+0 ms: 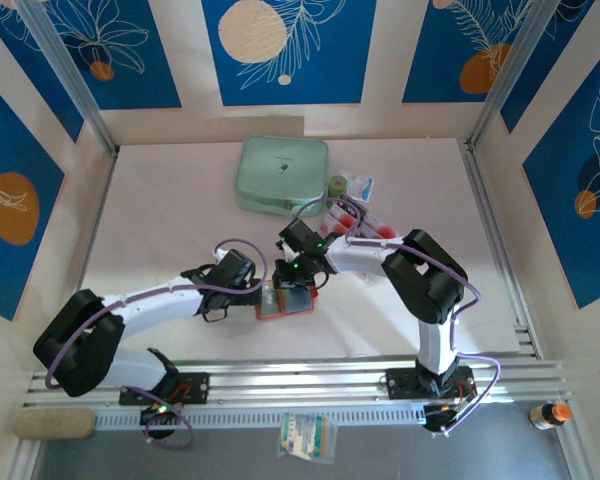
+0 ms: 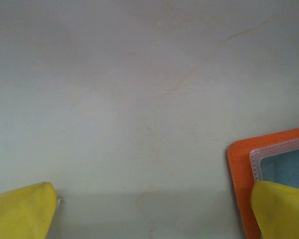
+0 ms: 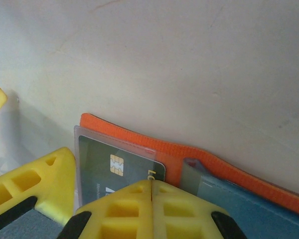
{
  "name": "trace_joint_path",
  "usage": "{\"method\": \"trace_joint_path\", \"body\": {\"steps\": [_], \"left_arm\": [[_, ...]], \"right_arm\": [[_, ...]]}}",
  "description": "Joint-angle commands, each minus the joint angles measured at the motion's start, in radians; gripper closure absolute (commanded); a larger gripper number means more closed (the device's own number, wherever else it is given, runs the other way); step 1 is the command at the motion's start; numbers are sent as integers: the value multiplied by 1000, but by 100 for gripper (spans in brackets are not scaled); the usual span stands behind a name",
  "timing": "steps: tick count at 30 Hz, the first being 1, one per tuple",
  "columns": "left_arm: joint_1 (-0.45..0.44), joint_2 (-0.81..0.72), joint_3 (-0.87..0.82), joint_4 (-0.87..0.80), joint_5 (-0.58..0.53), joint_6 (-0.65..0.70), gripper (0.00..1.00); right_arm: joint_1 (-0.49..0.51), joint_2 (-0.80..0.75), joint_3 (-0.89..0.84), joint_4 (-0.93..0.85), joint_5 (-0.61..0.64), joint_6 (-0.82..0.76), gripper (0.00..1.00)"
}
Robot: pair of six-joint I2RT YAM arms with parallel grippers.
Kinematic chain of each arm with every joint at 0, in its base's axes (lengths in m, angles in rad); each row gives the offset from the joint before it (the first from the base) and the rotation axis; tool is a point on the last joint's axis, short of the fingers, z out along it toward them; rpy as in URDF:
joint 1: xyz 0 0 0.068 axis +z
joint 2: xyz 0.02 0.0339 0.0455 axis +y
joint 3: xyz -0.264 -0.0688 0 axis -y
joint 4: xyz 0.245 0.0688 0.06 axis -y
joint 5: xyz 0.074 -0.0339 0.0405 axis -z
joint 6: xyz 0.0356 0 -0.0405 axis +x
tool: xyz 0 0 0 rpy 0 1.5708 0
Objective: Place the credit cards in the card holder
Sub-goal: Flip over the card slot on the card holder.
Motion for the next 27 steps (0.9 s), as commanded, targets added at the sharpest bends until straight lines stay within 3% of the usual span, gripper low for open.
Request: {"method": "trace_joint_path", "body": {"steps": [1,11,18,27], "left_arm": [[8,-13,16,-16,-17,20,0],[8,-104,133,-105,-13,49,0],[-2,-90,229,-114,84,25,0],[-133,-5,250,-58,73,-67,0]], "right_arm": [[-5,-24,20,2,-46,16,99],[-85,-187,-78,-10,-37,-1,98],[-142,-234,-145,-39,-18,-49,98],[-149,-198,-127,-66,-23,-91,98]]}}
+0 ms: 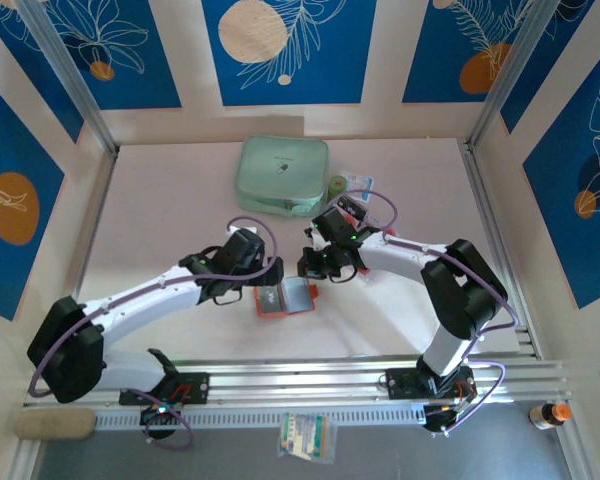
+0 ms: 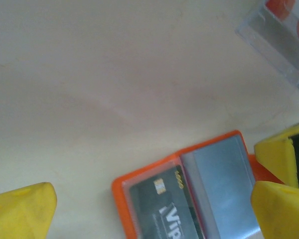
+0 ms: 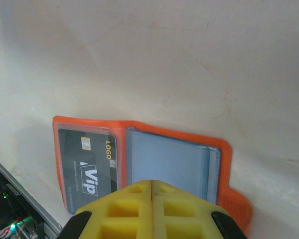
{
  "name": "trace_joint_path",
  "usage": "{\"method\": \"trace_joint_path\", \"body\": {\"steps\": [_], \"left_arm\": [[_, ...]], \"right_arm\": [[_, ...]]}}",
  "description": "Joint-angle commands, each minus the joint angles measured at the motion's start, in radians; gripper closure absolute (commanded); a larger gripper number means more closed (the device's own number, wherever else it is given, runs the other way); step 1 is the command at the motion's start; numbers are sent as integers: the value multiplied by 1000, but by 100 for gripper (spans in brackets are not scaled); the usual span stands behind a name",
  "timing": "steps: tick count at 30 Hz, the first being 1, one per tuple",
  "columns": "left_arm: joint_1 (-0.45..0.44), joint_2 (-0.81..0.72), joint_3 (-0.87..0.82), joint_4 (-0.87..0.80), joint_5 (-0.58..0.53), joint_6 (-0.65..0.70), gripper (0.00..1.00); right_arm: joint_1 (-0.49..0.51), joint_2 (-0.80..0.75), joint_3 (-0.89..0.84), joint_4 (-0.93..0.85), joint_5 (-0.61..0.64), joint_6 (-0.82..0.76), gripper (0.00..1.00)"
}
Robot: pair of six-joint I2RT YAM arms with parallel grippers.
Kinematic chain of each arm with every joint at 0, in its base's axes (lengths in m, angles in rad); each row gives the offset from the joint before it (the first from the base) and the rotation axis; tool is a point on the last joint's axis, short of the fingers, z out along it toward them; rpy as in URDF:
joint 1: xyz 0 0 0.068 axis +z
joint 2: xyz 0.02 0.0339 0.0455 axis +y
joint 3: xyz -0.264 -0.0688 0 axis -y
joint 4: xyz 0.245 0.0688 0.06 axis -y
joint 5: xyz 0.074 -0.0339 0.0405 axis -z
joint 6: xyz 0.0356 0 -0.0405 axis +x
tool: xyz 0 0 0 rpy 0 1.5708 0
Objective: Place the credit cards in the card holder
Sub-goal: Flip over the card slot on the card holder.
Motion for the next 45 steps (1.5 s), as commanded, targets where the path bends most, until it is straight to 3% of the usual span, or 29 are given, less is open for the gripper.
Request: {"method": "trace_joint_path", "body": {"steps": [1,11,35,45], "left_arm": [[-56,38,29,17,-2,-46,0],[-150,154,31,80,-30,-75,0],[-155,211,-53,88,-110,-55,0],[-155,222,-84,103,-116,-48,15]], "right_arm": [[2,19,16,-28,-5,-33,98],[1,80,37,-33,7,-56,98],[45,148,7,50,-49,30,99],[37,122,20,36,-51,25,99]]}}
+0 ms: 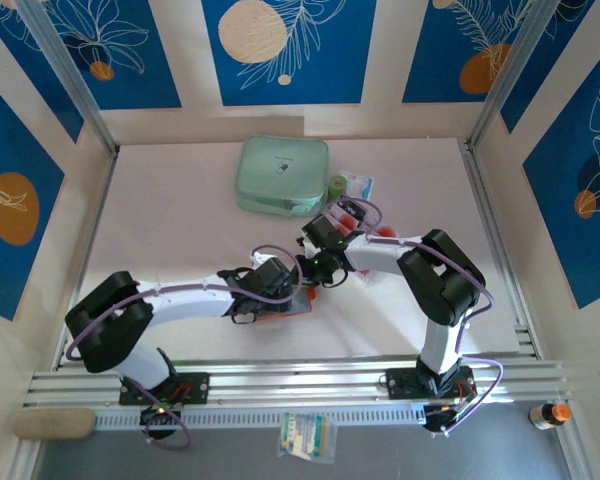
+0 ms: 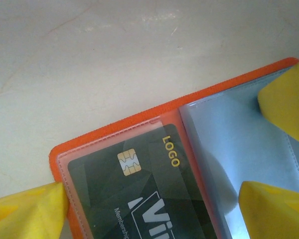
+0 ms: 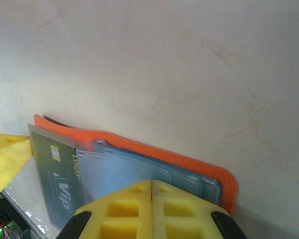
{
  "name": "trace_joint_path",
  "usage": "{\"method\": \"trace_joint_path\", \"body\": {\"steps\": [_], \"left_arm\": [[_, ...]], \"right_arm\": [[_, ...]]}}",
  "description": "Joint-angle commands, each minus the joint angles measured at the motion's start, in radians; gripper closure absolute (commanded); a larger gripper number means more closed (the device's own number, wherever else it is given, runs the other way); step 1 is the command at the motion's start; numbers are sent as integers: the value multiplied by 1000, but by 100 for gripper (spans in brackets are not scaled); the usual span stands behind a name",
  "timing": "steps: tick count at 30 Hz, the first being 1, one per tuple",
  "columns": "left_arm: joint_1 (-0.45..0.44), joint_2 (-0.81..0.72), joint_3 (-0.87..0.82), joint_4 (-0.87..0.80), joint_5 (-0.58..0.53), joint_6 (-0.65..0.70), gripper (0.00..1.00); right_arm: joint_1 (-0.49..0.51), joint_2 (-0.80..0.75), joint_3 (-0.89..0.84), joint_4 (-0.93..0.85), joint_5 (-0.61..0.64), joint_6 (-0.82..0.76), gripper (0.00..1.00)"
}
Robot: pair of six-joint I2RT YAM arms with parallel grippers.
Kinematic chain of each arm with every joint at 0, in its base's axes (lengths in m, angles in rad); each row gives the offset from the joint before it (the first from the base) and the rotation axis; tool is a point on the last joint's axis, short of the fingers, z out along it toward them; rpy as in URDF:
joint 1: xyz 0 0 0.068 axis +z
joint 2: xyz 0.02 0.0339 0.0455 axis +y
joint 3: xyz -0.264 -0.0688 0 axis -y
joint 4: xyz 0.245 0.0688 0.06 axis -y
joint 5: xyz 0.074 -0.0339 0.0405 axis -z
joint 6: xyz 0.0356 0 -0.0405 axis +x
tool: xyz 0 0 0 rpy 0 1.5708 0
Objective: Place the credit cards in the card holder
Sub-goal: Flip over the card slot on the card holder.
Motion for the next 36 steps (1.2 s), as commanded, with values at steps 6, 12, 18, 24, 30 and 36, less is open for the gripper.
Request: {"method": "trace_joint_path", "body": {"steps": [6,12,18,24,30,36], "left_arm": [[-5,4,-27,26,-19,2,21],[-5,-5,-42,42,-15,-9,23],[-5,-24,-56,45,-24,-13,24],[-5,-28,-60,46,-25,-14,24],[-5,-36,-59,41,-29,-13,22],[-4,-61,-53,29,-43,-7,17]], "right_arm": [[-6,-97,-33,-10,-5,18,95],[-6,-124,-78,21,18,50,81],[-3,-76,-90,54,0,69,77],[1,-41,-88,83,-35,73,77],[3,-49,-81,88,-68,69,77],[8,-61,-61,89,-116,71,77]]}}
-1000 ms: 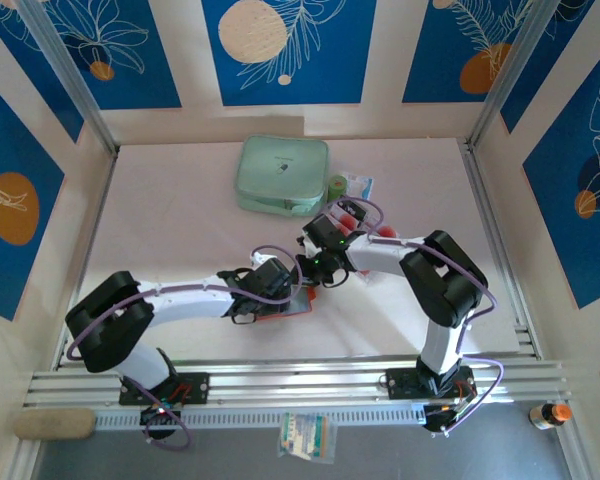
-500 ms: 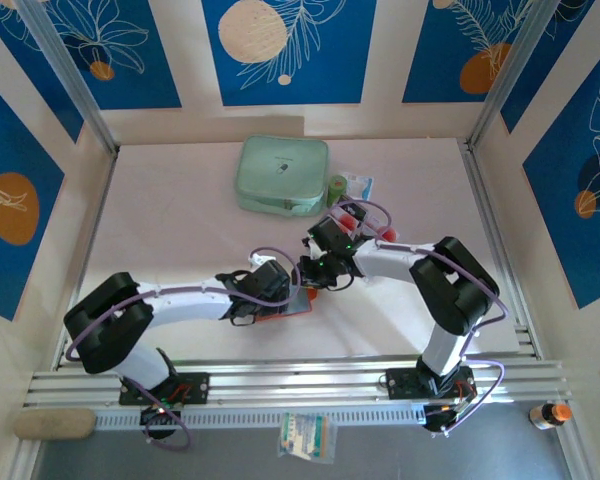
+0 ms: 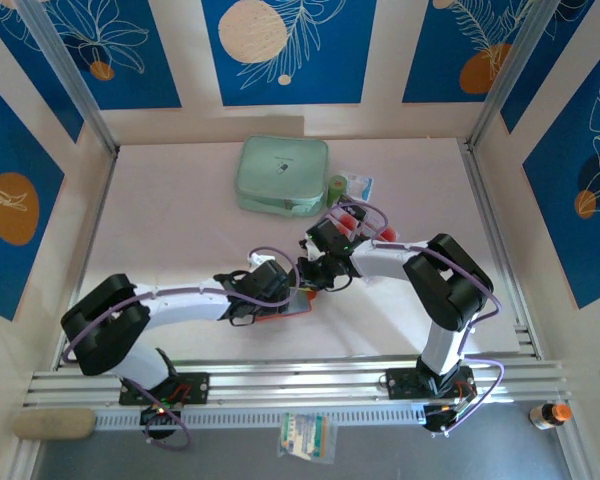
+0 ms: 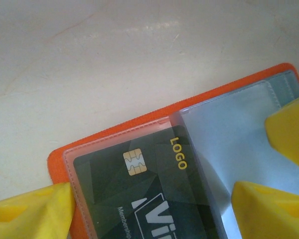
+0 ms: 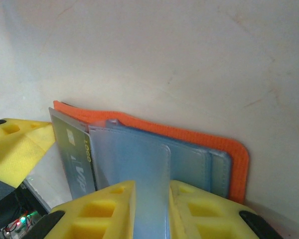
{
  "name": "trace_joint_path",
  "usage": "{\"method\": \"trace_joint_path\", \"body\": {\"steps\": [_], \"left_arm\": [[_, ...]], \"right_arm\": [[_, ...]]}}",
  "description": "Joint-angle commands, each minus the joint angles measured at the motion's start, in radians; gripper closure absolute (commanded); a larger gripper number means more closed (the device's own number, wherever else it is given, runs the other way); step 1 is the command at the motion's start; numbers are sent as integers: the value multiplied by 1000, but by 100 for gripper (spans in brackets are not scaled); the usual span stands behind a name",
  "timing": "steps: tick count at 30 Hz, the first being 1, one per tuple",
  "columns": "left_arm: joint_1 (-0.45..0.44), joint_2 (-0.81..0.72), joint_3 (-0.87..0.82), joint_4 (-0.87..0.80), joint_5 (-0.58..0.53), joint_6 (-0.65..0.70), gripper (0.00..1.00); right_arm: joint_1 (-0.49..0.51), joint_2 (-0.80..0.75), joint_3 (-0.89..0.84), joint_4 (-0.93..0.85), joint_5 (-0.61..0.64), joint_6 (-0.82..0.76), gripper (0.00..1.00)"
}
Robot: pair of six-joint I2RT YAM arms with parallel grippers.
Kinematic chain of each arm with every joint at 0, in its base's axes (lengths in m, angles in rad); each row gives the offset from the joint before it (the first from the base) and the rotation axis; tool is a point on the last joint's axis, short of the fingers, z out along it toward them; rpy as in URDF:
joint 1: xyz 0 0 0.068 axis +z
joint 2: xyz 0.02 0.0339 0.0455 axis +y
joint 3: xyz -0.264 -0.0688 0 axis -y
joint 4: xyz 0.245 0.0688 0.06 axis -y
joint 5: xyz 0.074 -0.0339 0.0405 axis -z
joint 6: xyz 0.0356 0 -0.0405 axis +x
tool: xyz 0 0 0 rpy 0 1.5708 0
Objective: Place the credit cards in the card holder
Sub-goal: Flip over the card slot on the card holder.
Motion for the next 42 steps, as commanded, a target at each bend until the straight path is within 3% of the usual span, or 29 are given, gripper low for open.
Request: {"method": "trace_joint_path", "body": {"steps": [1,6,11,15,31,42], "left_arm": [[-5,-36,-6,-37,-30,-2,16],[-2,-106,9,-86,-65,10,8],[9,-226,10,-140,-113,24,5],[26,-316,-4,-174,-135,27,4],[69,-494,-94,-227,-152,4,4],[77,-462,-149,-191,-126,-6,3]], "right_arm": [[9,-13,20,3,-66,9,77],[19,-47,27,8,-99,29,74],[44,-82,49,-20,-93,46,58],[65,-71,87,-39,-85,53,50],[153,188,289,-2,-115,117,47],[146,190,271,21,-124,129,48]]}}
